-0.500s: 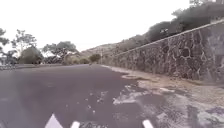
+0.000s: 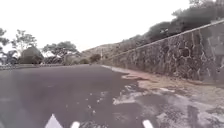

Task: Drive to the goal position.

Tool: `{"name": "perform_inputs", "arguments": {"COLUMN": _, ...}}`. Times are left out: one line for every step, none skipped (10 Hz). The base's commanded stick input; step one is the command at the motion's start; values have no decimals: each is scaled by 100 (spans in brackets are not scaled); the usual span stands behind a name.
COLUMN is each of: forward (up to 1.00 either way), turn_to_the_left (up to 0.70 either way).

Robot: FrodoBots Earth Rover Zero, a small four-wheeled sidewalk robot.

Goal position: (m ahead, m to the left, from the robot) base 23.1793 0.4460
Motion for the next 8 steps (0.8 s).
{"name": "perform_inputs", "arguments": {"forward": 43, "turn_to_the_left": 0}}
{"name": "perform_inputs", "arguments": {"forward": 50, "turn_to_the_left": 0}}
{"name": "perform_inputs", "arguments": {"forward": 50, "turn_to_the_left": 0}}
{"name": "perform_inputs", "arguments": {"forward": 50, "turn_to_the_left": 0}}
{"name": "perform_inputs", "arguments": {"forward": 50, "turn_to_the_left": 0}}
{"name": "perform_inputs", "arguments": {"forward": 50, "turn_to_the_left": 0}}
{"name": "perform_inputs", "arguments": {"forward": 50, "turn_to_the_left": 0}}
{"name": "perform_inputs", "arguments": {"forward": 50, "turn_to_the_left": 0}}
